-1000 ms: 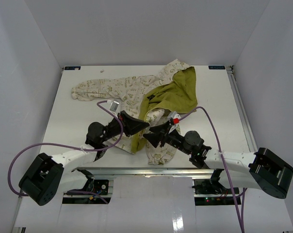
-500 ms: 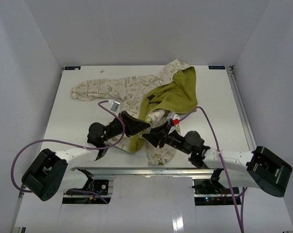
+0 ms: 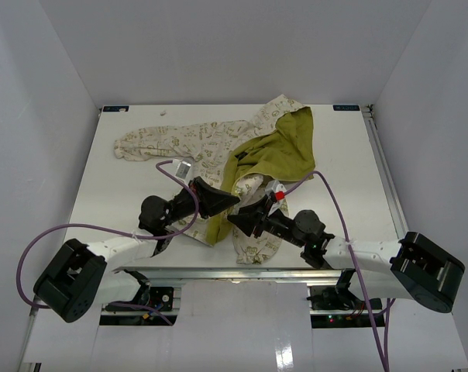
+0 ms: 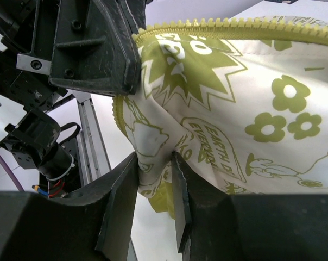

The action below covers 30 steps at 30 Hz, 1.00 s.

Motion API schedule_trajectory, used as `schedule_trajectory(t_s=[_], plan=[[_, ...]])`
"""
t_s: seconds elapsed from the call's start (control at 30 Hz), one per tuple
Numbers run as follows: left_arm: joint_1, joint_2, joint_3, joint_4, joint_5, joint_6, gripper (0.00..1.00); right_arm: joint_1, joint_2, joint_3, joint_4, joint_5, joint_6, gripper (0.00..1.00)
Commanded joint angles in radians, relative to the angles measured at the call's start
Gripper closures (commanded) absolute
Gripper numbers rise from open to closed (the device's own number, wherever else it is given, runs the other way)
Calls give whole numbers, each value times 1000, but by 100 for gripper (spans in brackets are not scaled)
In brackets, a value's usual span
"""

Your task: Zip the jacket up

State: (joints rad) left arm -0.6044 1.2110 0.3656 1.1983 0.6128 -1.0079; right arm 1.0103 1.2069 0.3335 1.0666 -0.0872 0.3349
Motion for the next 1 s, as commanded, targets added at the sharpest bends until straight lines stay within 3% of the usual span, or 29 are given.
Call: schedule_trajectory(t_s=[0.0,0.33,0.47,0.53,0.67,0.73,0.8,0.87,0.97], plan=[[-6,-42,8,14,-4,16,100,6,2,-12,67,-4,1,66],[-6,-25,4,28,-8,12,100,7,10,-2,60,-18,1,76],[-6,-27,5,25,-5,14,100,7,14,-2,62,-28,-2,85],[-6,-35,9,3,-9,29,100,6,11,-3,58,-32,-8,91],[-6,-53,31,-77,-3,88,100,7,-5,-13,56,-40,-34,92],[-6,-51,34,-98,17,105,93,5,-20,-25,59,-27,-45,92],[-6,-49,22,-71,23,107,71,6,-35,-32,58,-27,-60,92],[-6,-56,2,-65,20,114,54,7,-54,-41,59,-29,-71,92],[-6,-97,13,-188,-3,167,42,7,-91,-61,49,1,-101,92]])
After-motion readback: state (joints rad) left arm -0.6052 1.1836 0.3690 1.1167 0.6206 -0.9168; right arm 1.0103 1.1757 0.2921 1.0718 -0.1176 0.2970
